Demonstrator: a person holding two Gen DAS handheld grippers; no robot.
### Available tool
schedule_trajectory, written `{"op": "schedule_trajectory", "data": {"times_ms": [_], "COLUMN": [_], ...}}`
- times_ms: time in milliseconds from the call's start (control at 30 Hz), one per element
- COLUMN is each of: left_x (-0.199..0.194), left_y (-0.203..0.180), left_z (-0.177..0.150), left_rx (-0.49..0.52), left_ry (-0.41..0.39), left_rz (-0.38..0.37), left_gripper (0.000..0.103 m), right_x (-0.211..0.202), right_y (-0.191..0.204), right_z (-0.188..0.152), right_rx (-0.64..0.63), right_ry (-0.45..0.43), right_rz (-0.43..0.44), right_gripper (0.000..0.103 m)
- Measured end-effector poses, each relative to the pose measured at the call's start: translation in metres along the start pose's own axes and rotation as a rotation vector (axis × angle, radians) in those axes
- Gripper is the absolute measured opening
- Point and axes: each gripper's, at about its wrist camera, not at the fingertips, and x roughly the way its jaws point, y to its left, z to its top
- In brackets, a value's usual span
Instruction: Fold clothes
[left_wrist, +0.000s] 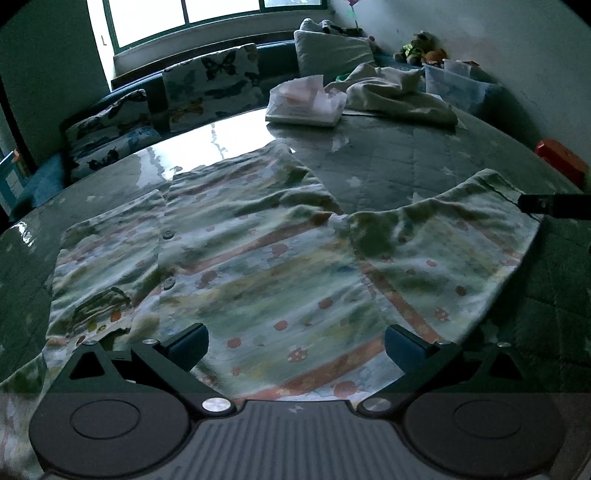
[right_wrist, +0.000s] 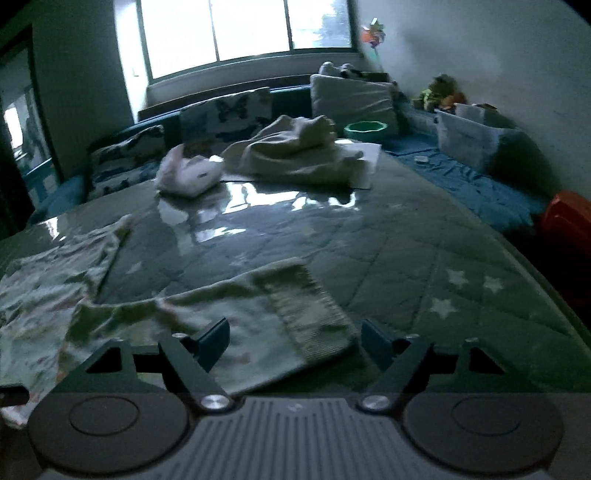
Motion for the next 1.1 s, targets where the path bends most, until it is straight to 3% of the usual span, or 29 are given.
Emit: {"op": "schedule_trajectory", "data": {"times_ms": [333, 600, 800, 967, 1100], "left_x": [0.006, 0.010, 0.015, 0.019, 0.018], "left_y": [-0.005, -0.011, -0.019, -0.023, -0.022], "left_z": [0.002, 0.004, 0.009, 0.009, 0.009], "left_rx": [0.010, 0.023, 0.040, 0.048, 0.045], "left_ry": [0.014, 0.021, 0.023, 0.028, 0.026], "left_rz": [-0.003, -0.008, -0.012, -0.011, -0.009], "left_gripper": [0.103, 0.103, 0.103, 0.103, 0.103], "right_x": [0.010, 0.016, 0.015, 0.011, 0.003], "right_y": [-0.016, -0.012, -0.007, -0.003, 0.003], "right_z": [0.000, 0.001, 0.002, 0.004, 0.008], "right_rx": [0.028, 0.000, -0.022, -0.031, -0.029], "right_ry": [0.022, 0.033, 0.043, 0.046, 0.021], "right_rz": [-0.024, -0.038, -0.013, 0.018, 0.047], "right_gripper": [0.060, 0.054, 0.039, 0.021, 0.015]}}
